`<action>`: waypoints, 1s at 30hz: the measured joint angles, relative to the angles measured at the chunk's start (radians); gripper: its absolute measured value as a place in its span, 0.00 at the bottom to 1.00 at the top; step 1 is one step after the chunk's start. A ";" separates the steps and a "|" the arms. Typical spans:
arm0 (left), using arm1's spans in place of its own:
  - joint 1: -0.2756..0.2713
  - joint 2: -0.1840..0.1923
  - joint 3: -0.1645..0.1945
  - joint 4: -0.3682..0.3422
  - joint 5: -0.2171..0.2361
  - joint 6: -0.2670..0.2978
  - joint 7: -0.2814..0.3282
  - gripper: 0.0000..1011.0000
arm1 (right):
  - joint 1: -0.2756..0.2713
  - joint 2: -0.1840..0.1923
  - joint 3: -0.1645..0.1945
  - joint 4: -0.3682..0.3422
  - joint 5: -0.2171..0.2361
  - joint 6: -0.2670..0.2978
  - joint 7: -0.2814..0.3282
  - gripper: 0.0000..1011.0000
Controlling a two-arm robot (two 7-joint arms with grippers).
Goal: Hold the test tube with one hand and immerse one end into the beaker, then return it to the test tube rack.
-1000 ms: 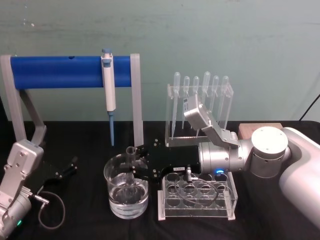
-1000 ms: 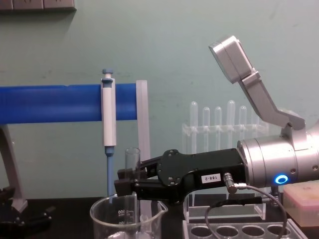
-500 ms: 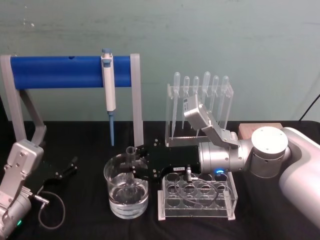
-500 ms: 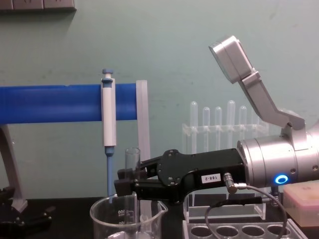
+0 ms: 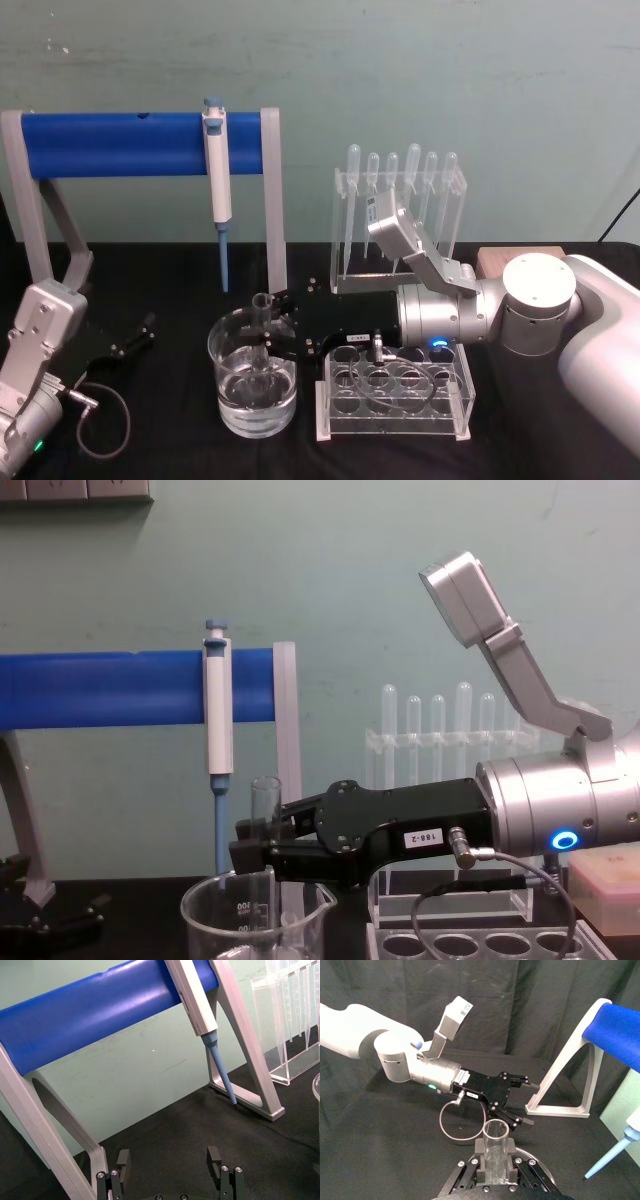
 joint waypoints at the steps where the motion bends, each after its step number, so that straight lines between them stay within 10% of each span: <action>1: 0.000 0.000 0.000 0.000 0.000 0.000 0.000 0.99 | 0.000 0.000 0.000 0.000 0.000 0.000 0.000 0.23; 30: 0.000 0.000 0.000 0.000 0.000 0.000 0.000 0.99 | 0.000 0.000 0.000 0.000 0.000 0.000 0.000 0.23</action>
